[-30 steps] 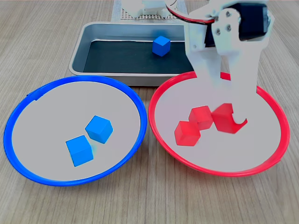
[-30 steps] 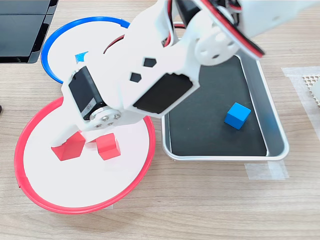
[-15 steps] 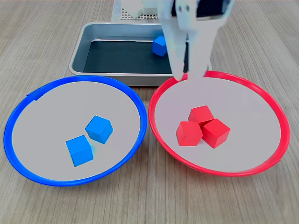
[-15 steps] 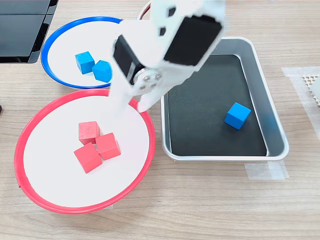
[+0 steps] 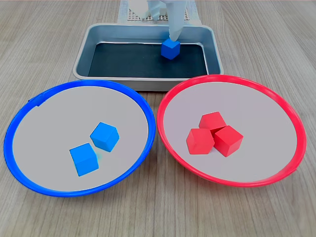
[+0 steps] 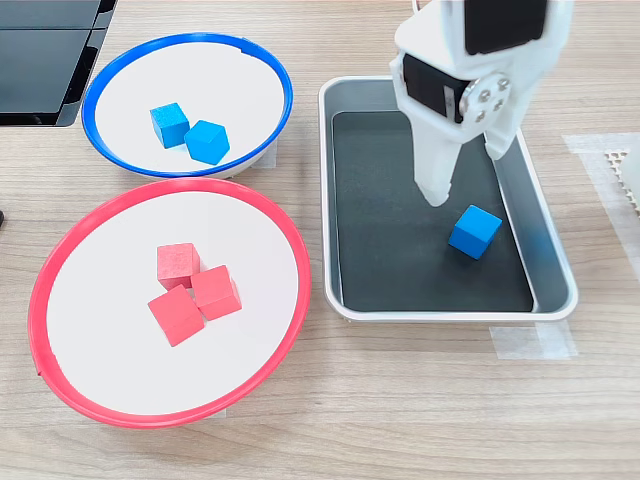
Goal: Resolve any anomalies and move all blocks to matching dishes
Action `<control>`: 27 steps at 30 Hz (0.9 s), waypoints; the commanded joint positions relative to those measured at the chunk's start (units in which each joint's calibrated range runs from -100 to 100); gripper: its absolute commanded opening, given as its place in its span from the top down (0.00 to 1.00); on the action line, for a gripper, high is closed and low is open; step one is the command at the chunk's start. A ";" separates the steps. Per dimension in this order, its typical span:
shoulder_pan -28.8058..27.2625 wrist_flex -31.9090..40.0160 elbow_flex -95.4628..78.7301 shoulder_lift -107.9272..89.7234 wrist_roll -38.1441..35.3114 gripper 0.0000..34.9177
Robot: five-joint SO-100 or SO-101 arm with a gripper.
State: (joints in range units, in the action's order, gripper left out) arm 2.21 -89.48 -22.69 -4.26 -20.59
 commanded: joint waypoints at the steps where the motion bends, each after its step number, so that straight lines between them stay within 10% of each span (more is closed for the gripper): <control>1: 1.51 2.52 -2.94 -2.09 -2.64 0.46; 14: 3.29 19.61 -21.06 -5.93 -9.87 0.53; 22: 4.42 22.49 -23.15 -6.44 -9.47 0.96; 27: 4.42 23.65 -22.33 -9.51 -9.82 1.00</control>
State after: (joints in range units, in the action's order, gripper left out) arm 6.37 -66.48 -46.01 -10.57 -30.21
